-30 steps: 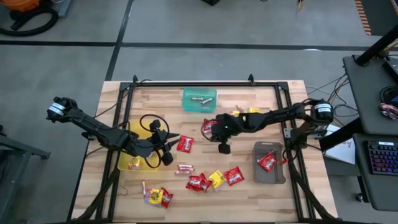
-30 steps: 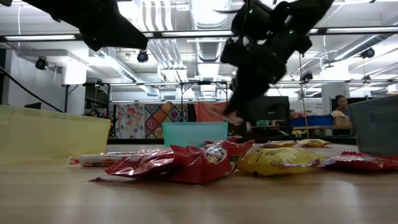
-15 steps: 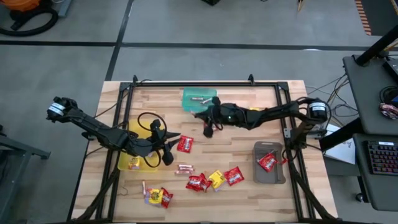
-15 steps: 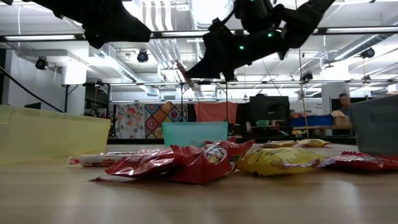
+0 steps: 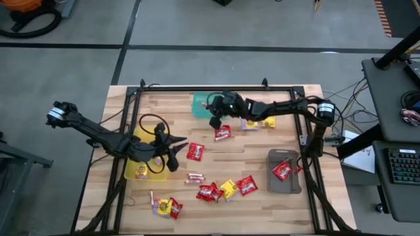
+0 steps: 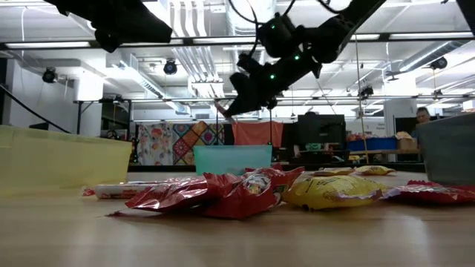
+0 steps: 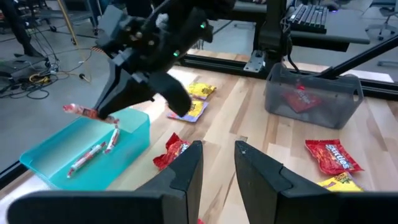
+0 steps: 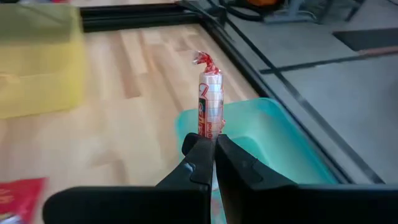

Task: Sort candy
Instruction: Put the white candy into the green bin, then put the red candy into the black bin

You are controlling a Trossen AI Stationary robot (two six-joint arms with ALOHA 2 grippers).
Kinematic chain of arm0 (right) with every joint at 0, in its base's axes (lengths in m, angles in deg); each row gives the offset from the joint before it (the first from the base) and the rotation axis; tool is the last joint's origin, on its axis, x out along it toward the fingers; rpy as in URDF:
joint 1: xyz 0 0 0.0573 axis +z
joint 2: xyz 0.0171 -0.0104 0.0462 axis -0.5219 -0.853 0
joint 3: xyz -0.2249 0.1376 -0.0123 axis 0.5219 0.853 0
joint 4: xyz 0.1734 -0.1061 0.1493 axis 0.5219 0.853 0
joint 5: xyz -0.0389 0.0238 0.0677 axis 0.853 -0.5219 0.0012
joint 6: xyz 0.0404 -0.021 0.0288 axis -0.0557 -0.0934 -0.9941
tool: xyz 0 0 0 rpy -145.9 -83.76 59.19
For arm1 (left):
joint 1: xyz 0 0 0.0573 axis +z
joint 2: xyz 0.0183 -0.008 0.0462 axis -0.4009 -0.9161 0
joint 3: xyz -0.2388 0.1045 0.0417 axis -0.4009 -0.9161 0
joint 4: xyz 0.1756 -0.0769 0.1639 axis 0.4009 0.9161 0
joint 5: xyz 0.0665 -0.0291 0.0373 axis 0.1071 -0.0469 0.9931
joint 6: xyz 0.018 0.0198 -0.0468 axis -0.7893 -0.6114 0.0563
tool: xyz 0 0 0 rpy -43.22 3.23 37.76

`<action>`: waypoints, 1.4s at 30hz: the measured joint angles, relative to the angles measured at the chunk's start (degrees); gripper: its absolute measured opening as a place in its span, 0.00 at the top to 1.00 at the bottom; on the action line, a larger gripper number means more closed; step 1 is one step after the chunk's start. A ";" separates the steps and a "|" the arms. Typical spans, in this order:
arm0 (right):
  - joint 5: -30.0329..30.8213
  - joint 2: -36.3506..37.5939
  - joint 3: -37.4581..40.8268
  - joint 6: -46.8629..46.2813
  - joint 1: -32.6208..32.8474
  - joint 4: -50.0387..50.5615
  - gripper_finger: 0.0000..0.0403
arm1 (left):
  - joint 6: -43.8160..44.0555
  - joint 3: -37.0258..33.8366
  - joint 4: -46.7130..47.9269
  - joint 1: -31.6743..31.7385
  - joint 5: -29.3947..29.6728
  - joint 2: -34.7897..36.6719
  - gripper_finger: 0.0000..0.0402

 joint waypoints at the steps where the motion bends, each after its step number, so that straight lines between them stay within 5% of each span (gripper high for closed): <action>1: 0.10 -0.40 -0.69 0.02 -0.50 1.39 0.98 | 0.03 0.00 0.35 0.00 -0.02 0.39 0.81; 11: 0.04 -5.37 -4.70 0.12 -2.59 5.62 0.95 | 0.45 0.00 2.64 0.00 -0.02 1.35 0.81; 23: -0.03 -4.57 -5.18 -3.77 -3.10 7.56 0.62 | 2.89 0.00 2.57 0.16 0.07 -0.35 0.81; 31: -4.66 1.49 -5.18 -8.08 -1.78 17.39 0.52 | 9.52 0.00 2.39 0.16 0.00 -3.64 0.80; 42: -7.69 14.85 -4.75 -11.76 6.96 45.49 0.52 | 19.25 0.03 -2.94 0.66 -0.13 -11.12 0.52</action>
